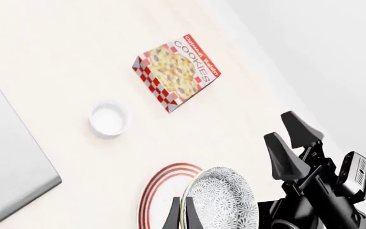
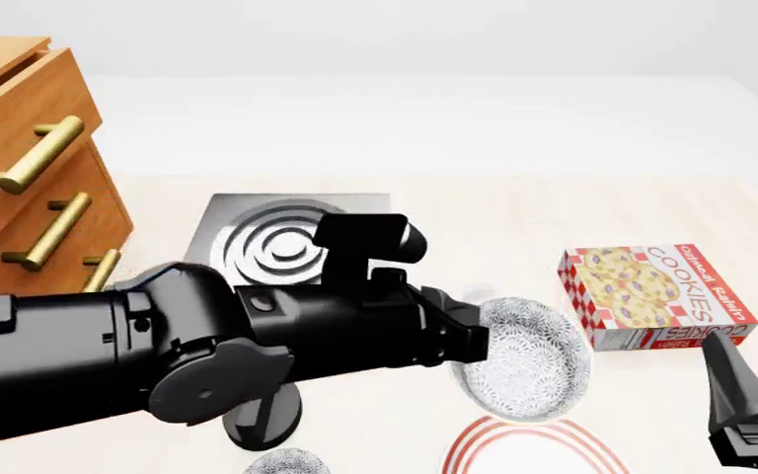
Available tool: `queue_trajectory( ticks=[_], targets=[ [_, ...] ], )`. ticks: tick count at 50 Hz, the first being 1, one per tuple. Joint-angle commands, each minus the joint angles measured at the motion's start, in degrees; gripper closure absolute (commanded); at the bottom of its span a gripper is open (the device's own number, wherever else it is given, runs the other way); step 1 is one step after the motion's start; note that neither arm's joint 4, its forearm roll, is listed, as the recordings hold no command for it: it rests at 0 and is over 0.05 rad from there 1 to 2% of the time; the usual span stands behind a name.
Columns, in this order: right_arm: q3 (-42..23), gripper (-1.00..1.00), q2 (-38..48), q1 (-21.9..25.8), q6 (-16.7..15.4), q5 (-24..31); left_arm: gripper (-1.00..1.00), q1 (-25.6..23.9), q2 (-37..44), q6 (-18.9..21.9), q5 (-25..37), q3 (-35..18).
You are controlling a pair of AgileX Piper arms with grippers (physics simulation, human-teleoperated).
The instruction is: Pick the akita bowl on the wooden cabinet and place it on the plate.
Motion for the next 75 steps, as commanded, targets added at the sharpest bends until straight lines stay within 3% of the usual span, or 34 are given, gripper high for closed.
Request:
queue_trajectory(
  ticks=[1, 75],
  targets=[
    [0.0, -1.0, -0.1, 0.1, 0.0, 0.1, 1.0, -0.1, 1.6, -1.1, -2.1, 0.6],
    [0.0, -1.0, 0.0, 0.1, 0.0, 0.0, 1.0, -1.7, 11.5, -8.0, -13.0, 4.9]
  ],
)
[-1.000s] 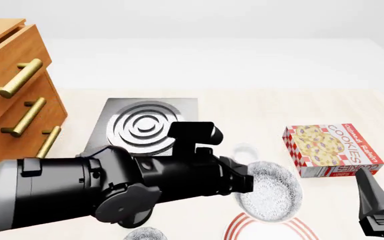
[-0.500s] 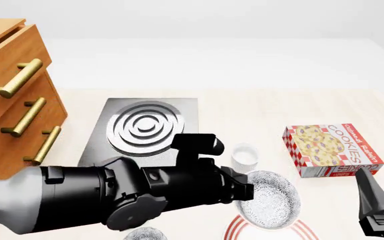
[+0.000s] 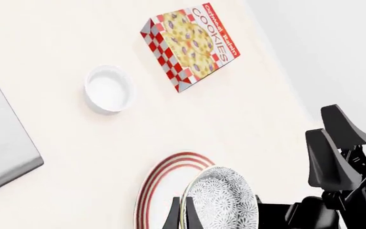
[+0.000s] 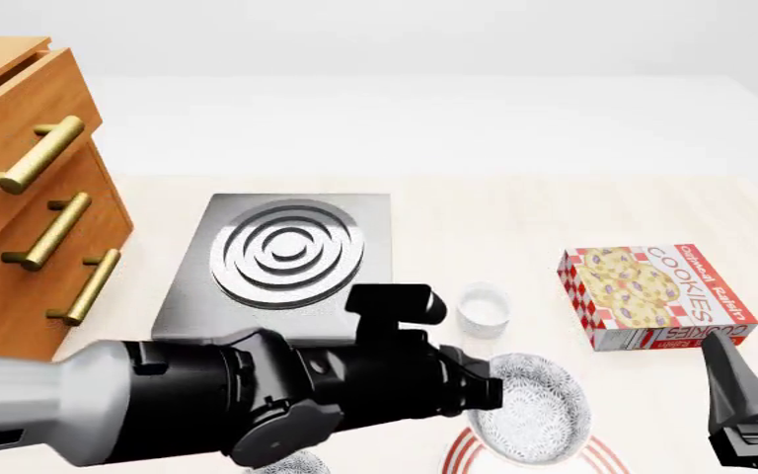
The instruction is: Pick the akita bowl on the wooden cabinet and place it on the plate.
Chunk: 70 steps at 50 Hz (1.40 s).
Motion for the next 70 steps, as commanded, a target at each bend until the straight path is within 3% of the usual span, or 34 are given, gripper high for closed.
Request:
queue_trajectory(
  ticks=[1, 70],
  targets=[
    [0.0, -1.0, 0.0, 0.0, 0.0, 0.0, 1.0, -0.2, 1.1, -0.8, -1.5, 0.3],
    [0.0, -1.0, 0.0, 0.0, 0.0, 0.0, 1.0, -1.4, 8.5, -4.0, -7.0, 1.0]
  ],
)
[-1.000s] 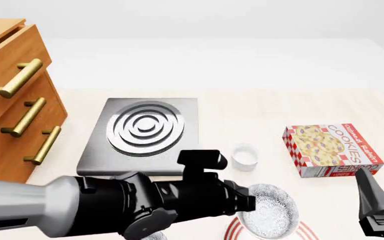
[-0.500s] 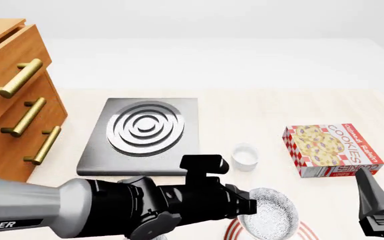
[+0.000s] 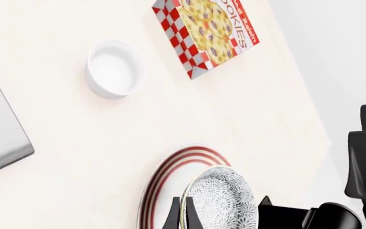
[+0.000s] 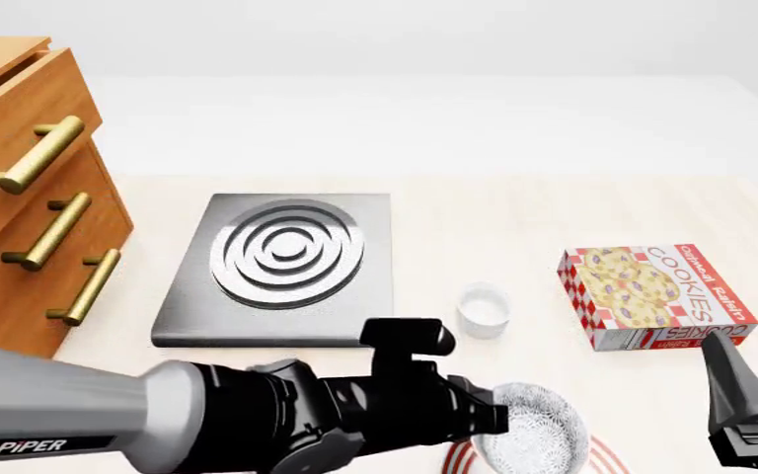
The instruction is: Pick the akita bowl on the wooden cabinet and place it on the plate.
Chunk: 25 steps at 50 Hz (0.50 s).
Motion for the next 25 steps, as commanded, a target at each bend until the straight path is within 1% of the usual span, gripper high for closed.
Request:
queue_trajectory(
  ticks=[1, 25],
  targets=[
    [0.0, -1.0, 0.0, 0.0, 0.0, 0.0, 1.0, -0.3, 1.1, -0.5, -1.1, -0.1],
    [0.0, -1.0, 0.0, 0.0, 0.0, 0.0, 1.0, -1.9, 3.5, -1.5, -2.4, -0.8]
  ],
)
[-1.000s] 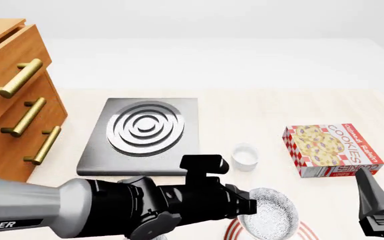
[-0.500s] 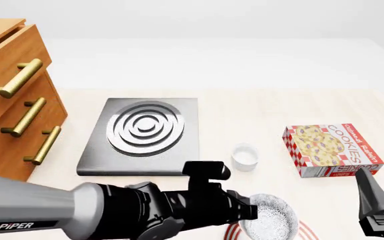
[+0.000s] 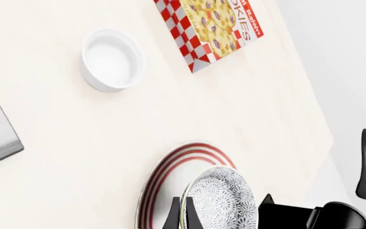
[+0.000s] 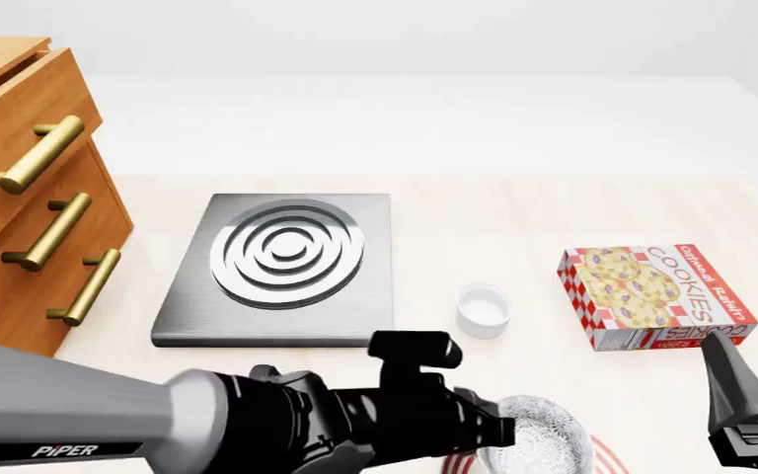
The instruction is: Pick the akita bowl on the wooden cabinet and place it on the plate.
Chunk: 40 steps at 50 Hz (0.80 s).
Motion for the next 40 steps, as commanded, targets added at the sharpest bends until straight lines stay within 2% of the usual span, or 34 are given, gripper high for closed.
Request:
queue_trajectory(
  ticks=[1, 40],
  targets=[
    [0.0, -1.0, 0.0, 0.0, 0.0, 0.0, 1.0, -0.9, 1.0, -0.6, -0.9, -0.6],
    [0.0, -1.0, 0.0, 0.0, 0.0, 0.0, 1.0, -0.9, 3.5, -1.8, -3.0, -0.4]
  ],
)
